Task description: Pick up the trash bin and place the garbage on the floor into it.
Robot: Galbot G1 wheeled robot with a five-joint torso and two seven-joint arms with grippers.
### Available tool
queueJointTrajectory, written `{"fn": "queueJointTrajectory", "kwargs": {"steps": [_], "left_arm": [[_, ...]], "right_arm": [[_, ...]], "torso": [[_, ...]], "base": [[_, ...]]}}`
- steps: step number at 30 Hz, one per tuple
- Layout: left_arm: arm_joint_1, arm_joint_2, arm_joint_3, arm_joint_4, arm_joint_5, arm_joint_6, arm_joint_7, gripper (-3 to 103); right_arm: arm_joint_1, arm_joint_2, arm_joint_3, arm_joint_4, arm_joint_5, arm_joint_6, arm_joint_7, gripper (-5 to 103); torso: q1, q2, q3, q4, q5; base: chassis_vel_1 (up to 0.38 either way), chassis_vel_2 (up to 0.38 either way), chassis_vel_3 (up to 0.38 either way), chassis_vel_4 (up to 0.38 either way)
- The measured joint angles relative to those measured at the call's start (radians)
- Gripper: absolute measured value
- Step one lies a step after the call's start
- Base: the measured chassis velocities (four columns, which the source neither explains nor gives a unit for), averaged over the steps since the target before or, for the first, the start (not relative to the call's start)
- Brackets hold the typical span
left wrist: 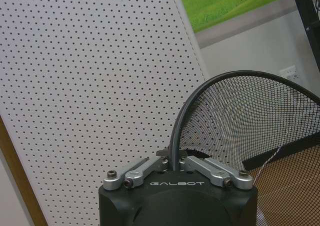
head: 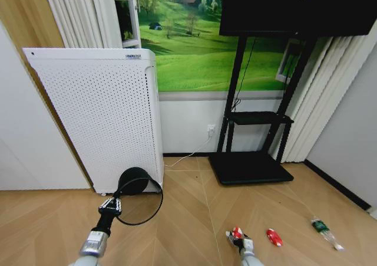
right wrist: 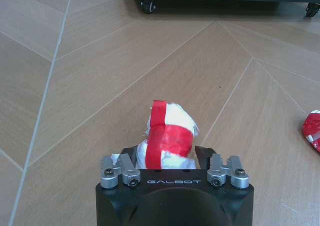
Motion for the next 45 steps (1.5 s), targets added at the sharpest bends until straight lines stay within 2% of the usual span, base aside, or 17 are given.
{"fn": "queueJointTrajectory", "kwargs": {"steps": [3,6,7,9,14,23,29,31,33,34,36,37,39,40,42,43,45], "left_arm": [[0.0,0.0,0.0,0.001,0.0,-0.001,0.0,3],[-0.001,0.001,0.0,0.002,0.0,-0.002,-0.001,3],[-0.001,0.001,0.0,0.002,0.0,-0.002,-0.001,3],[-0.002,0.003,0.001,0.002,0.0,-0.003,-0.001,3],[-0.007,-0.004,0.015,0.001,-0.003,-0.002,-0.008,3],[-0.012,-0.042,0.057,-0.01,-0.115,0.044,-0.027,3],[-0.027,-0.057,0.079,0.009,-0.163,0.074,-0.028,3],[-0.036,-0.057,0.086,0.021,-0.177,0.081,-0.028,3],[-0.057,-0.056,0.102,0.048,-0.189,0.09,-0.029,3],[-0.057,-0.056,0.102,0.048,-0.189,0.09,-0.029,3],[-0.08,-0.05,0.133,0.064,-0.201,0.11,-0.03,3],[-0.08,-0.05,0.133,0.064,-0.201,0.11,-0.03,3],[-0.105,-0.048,0.164,0.072,-0.211,0.134,-0.032,3],[-0.105,-0.048,0.164,0.072,-0.211,0.134,-0.032,3],[-0.122,-0.049,0.192,0.077,-0.217,0.148,-0.033,3],[-0.122,-0.049,0.192,0.077,-0.217,0.148,-0.033,3],[-0.135,-0.054,0.218,0.084,-0.218,0.159,-0.034,3]], "right_arm": [[-0.001,0.0,0.0,0.0,-0.001,0.002,0.0,64],[-0.005,0.001,0.001,0.0,-0.007,0.011,0.001,47],[-0.005,0.001,0.001,0.0,-0.007,0.011,0.001,47],[-0.01,0.001,0.001,0.003,-0.012,0.021,0.001,37],[-0.059,-0.016,-0.001,0.087,-0.004,0.032,0.001,25],[-0.168,-0.082,-0.005,0.348,0.047,0.011,-0.003,25],[-0.284,-0.131,0.018,0.54,0.068,0.041,-0.048,25],[-0.321,-0.143,0.029,0.597,0.08,0.06,-0.072,25],[-0.394,-0.161,0.051,0.707,0.1,0.12,-0.153,25],[-0.394,-0.161,0.051,0.707,0.1,0.12,-0.153,25],[-0.447,-0.17,0.065,0.778,0.104,0.2,-0.268,25],[-0.447,-0.17,0.065,0.778,0.104,0.2,-0.268,25],[-0.47,-0.175,0.065,0.819,0.106,0.27,-0.363,25],[-0.47,-0.175,0.065,0.819,0.106,0.27,-0.363,25],[-0.465,-0.189,0.05,0.835,0.108,0.325,-0.439,25],[-0.465,-0.189,0.05,0.835,0.108,0.325,-0.439,25],[-0.436,-0.214,0.021,0.837,0.11,0.369,-0.505,25]], "torso": [[0.0,0.0,0.0,0.0,0.0],[0.0,0.0,0.0,0.0001,0.0],[0.0,0.0,0.0,0.0001,0.0],[0.0,0.0,0.0,0.0001,0.0001],[0.0,0.0,0.0,0.0001,0.0001],[0.0,0.0,0.0,0.0002,0.0001],[0.0,0.0,0.0,0.0,0.0],[0.0,0.0,0.0,0.0,0.0001],[0.0,0.0,0.0,0.0,-0.0004],[0.0,0.0,0.0,0.0,-0.0004],[0.0,0.0,0.0,0.0,0.0002],[0.0,0.0,0.0,0.0,0.0002],[0.0,0.0,0.0,-0.0002,0.0],[0.0,0.0,0.0,-0.0002,0.0],[0.0,0.0,0.0,0.0,0.0001],[0.0,0.0,0.0,0.0,0.0001],[0.0,0.0,0.0,0.0,0.0001]], "base": [[0.0,0.0,0.0,0.0],[0.0,0.0,0.0,0.0],[0.0,0.0,0.0,0.0],[0.0,0.0,0.0,0.0],[0.0,0.0,0.0,0.0],[0.0,0.0,0.0,0.0],[0.0,0.0,0.0,0.0],[0.0,0.0,0.0,0.0],[0.0,0.0,0.0,0.0],[0.0,0.0,0.0,0.0],[0.0,0.0,0.0,0.0],[0.0,0.0,0.0,0.0],[0.0,0.0,0.0,0.0],[0.0,0.0,0.0,0.0],[0.0,0.0,0.0,0.0],[0.0,0.0,0.0,0.0],[0.0,0.0,0.0,0.0]]}}
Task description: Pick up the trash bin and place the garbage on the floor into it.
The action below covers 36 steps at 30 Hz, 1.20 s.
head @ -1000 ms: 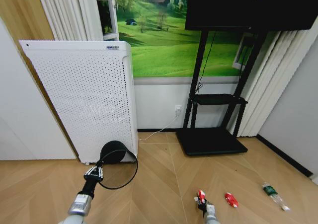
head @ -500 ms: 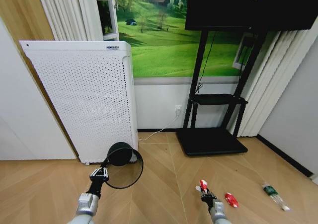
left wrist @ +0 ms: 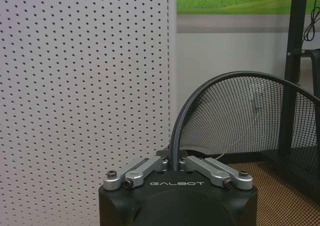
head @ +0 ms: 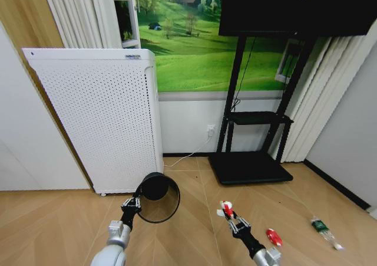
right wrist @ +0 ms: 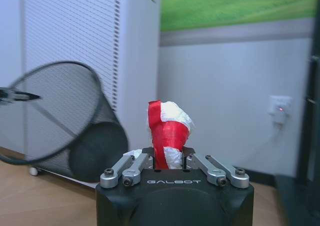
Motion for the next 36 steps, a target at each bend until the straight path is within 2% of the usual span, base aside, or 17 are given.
{"fn": "queueJointTrajectory", "kwargs": {"steps": [3,10,15,25,36], "left_arm": [[-0.008,-0.008,0.023,0.005,0.002,0.006,-0.001,3],[-0.022,-0.028,0.057,0.024,0.02,0.009,-0.004,3],[-0.06,-0.049,0.088,0.084,0.036,0.005,-0.011,3],[-0.162,-0.09,0.124,0.214,0.062,0.0,-0.026,3],[-0.183,-0.108,0.175,0.234,0.067,0.003,-0.031,3]], "right_arm": [[0.042,-0.028,-0.041,-0.009,0.006,0.025,-0.034,25],[0.126,-0.066,-0.131,-0.033,0.038,0.026,-0.042,25],[0.2,-0.075,-0.2,-0.07,0.053,0.024,-0.042,25],[0.259,-0.067,-0.283,-0.063,0.064,0.012,-0.038,25],[0.318,-0.02,-0.347,-0.142,0.037,0.019,-0.037,25]], "torso": [[0.0,0.0,0.0,0.0002,0.0001],[0.0,0.0,0.0,0.0001,-0.0001],[0.0,0.0,0.0,0.0001,0.0],[0.0,0.0,0.0,0.0,0.0],[0.0,0.0,0.0,0.0001,0.0]], "base": [[0.0,0.0,0.0,0.0],[0.0,0.0,0.0,0.0],[0.0,0.0,0.0,0.0],[0.0,0.0,0.0,0.0],[0.0,0.0,0.0,0.0]]}}
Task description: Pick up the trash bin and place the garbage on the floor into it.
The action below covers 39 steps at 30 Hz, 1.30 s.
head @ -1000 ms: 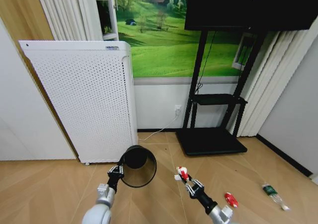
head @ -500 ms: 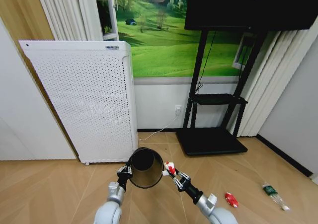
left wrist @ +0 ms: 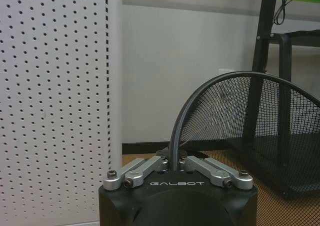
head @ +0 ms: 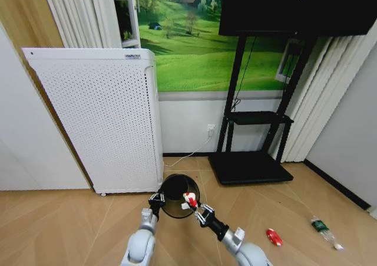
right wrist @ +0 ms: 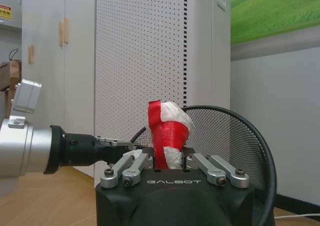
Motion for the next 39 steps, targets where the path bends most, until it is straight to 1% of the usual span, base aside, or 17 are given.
{"fn": "queueJointTrajectory", "kwargs": {"steps": [9,11,14,15,16,18,19,21,22,24,25,27,28,30,32,33,39], "left_arm": [[0.028,-0.001,0.013,-0.009,0.018,0.0,0.0,3],[0.033,-0.001,0.014,-0.015,0.02,-0.001,0.001,3],[0.033,-0.001,0.014,-0.017,0.02,-0.001,0.001,3],[0.033,-0.001,0.014,-0.021,0.02,-0.001,0.002,3],[0.033,-0.001,0.015,-0.023,0.02,-0.001,0.005,3],[0.034,-0.001,0.015,-0.024,0.02,-0.001,0.007,3],[0.034,-0.001,0.016,-0.025,0.021,-0.001,0.009,3],[0.034,-0.002,0.016,-0.026,0.021,-0.001,0.009,3],[0.035,-0.002,0.015,-0.029,0.022,-0.001,0.009,3],[0.037,-0.002,0.013,-0.037,0.022,-0.001,0.009,3],[0.037,-0.002,0.013,-0.037,0.022,-0.001,0.009,3],[0.042,0.001,0.006,-0.054,0.023,0.0,0.007,3],[0.042,0.001,0.006,-0.054,0.023,0.0,0.007,3],[0.053,0.01,-0.011,-0.084,0.02,-0.001,0.011,3],[0.056,0.011,-0.014,-0.089,0.019,-0.001,0.011,3],[0.067,0.016,-0.029,-0.111,0.018,-0.001,0.008,3],[0.098,0.035,-0.07,-0.155,0.017,-0.011,0.01,3]], "right_arm": [[0.048,0.029,-0.011,-0.065,-0.039,0.0,0.003,22],[0.047,0.027,-0.007,-0.066,-0.039,-0.006,0.003,33],[0.047,0.026,-0.005,-0.066,-0.039,-0.006,0.003,38],[0.046,0.023,0.0,-0.066,-0.039,-0.007,0.003,43],[0.044,0.019,0.007,-0.065,-0.041,-0.007,0.004,54],[0.042,0.018,0.012,-0.065,-0.045,-0.006,0.004,54],[0.037,0.015,0.018,-0.065,-0.053,-0.004,0.005,65],[0.033,0.012,0.02,-0.063,-0.054,-0.004,0.007,65],[0.031,0.01,0.023,-0.062,-0.055,-0.003,0.01,71],[0.026,0.01,0.033,-0.061,-0.06,-0.001,0.037,82],[0.026,0.01,0.033,-0.061,-0.06,-0.001,0.037,82],[0.014,0.014,0.061,-0.061,-0.058,-0.007,0.088,91],[0.014,0.014,0.061,-0.061,-0.058,-0.007,0.088,91],[-0.012,0.024,0.123,-0.047,-0.018,-0.046,0.146,99],[-0.016,0.026,0.133,-0.044,-0.008,-0.052,0.153,100],[-0.034,0.039,0.18,-0.033,0.028,-0.079,0.186,100],[-0.058,0.064,0.291,-0.042,0.072,-0.129,0.228,100]], "torso": [[0.0,0.0,0.0,0.0,0.0],[0.0,0.0,0.0,-0.0001,0.0],[0.0,0.0,0.0,0.0,0.0],[0.0,0.0,0.0,0.0,0.0],[0.0,0.0,0.0,-0.0001,0.0],[0.0,0.0,0.0,0.0,0.0],[0.0,0.0,0.0,-0.0001,0.0],[0.0,0.0,0.0,-0.0001,0.0],[0.0,0.0,0.0,-0.0001,0.0],[0.0,0.0,0.0,0.0,0.0],[0.0,0.0,0.0,0.0,0.0],[0.0,0.0,0.0,0.0001,0.0],[0.0,0.0,0.0,0.0001,0.0],[0.0,0.0,0.0,-0.0001,-0.0002],[0.0,0.0,0.0,-0.0001,-0.0004],[0.0,0.0,0.0,0.0,0.0001],[0.0,0.0,0.0,0.0,-0.0001]], "base": [[0.0,0.0,0.0,0.0],[0.0,0.0,0.0,0.0],[0.0,0.0,0.0,0.0],[0.0,0.0,0.0,0.0],[0.0,0.0,0.0,0.0],[0.0,0.0,0.0,0.0],[0.0,0.0,0.0,0.0],[0.0,0.0,0.0,0.0],[0.0,0.0,0.0,0.0],[0.0,0.0,0.0,0.0],[0.0,0.0,0.0,0.0],[0.0,0.0,0.0,0.0],[0.0,0.0,0.0,0.0],[0.0,0.0,0.0,0.0],[0.0,0.0,0.0,0.0],[0.0,0.0,0.0,0.0],[0.0,0.0,0.0,0.0]]}}
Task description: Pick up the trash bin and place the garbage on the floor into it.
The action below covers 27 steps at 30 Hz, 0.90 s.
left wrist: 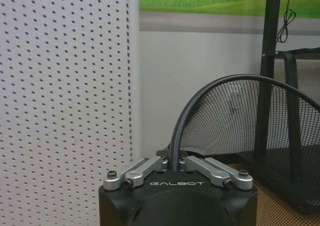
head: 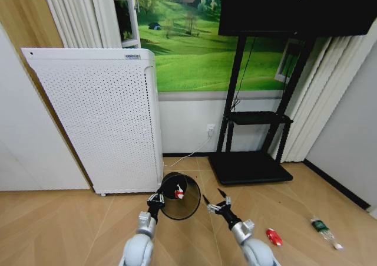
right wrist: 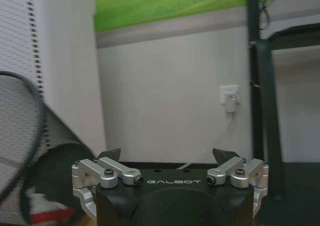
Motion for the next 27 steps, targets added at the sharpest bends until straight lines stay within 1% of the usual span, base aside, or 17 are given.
{"fn": "queueJointTrajectory", "kwargs": {"steps": [2,5,7,8,10,14,18,22,27], "left_arm": [[0.014,0.008,-0.028,-0.017,0.0,-0.006,0.0,3],[0.022,0.012,-0.045,-0.025,0.0,-0.007,0.0,3],[0.043,0.02,-0.083,-0.038,0.002,-0.017,-0.002,3],[0.043,0.02,-0.083,-0.038,0.002,-0.017,-0.002,3],[0.063,0.024,-0.119,-0.055,0.008,-0.029,-0.003,3],[0.085,0.024,-0.152,-0.082,0.008,-0.033,-0.008,3],[0.108,0.023,-0.175,-0.111,0.006,-0.035,-0.01,3],[0.122,0.023,-0.185,-0.125,0.003,-0.039,-0.011,3],[0.122,0.019,-0.185,-0.125,0.004,-0.041,-0.012,3]], "right_arm": [[-0.009,0.002,0.035,-0.012,0.014,-0.016,0.03,100],[-0.015,0.003,0.051,-0.019,0.022,-0.022,0.048,100],[-0.033,0.006,0.082,-0.017,0.056,-0.056,0.086,100],[-0.033,0.006,0.082,-0.017,0.056,-0.056,0.086,100],[-0.046,0.017,0.107,-0.011,0.068,-0.086,0.098,100],[-0.051,0.033,0.125,-0.019,0.057,-0.09,0.097,100],[-0.058,0.049,0.137,-0.031,0.03,-0.072,0.066,100],[-0.064,0.061,0.141,-0.046,0.024,-0.067,0.051,100],[-0.061,0.064,0.141,-0.065,0.02,-0.065,0.05,100]], "torso": [[0.0,0.0,0.0,0.0001,0.0],[0.0,0.0,0.0,0.0,0.0],[0.0,0.0,0.0,0.0001,-0.0001],[0.0,0.0,0.0,0.0001,-0.0001],[0.0,0.0,0.0,0.0,-0.0001],[0.0,0.0,0.0,0.0001,0.0],[0.0,0.0,0.0,0.0001,0.0],[0.0,0.0,0.0,0.0,0.0],[0.0,0.0,0.0,0.0,0.0]], "base": [[0.0,0.0,0.0,0.0],[0.0,0.0,0.0,0.0],[0.0,0.0,0.0,0.0],[0.0,0.0,0.0,0.0],[0.0,0.0,0.0,0.0],[0.0,0.0,0.0,0.0],[0.0,0.0,0.0,0.0],[0.0,0.0,0.0,0.0],[0.0,0.0,0.0,0.0]]}}
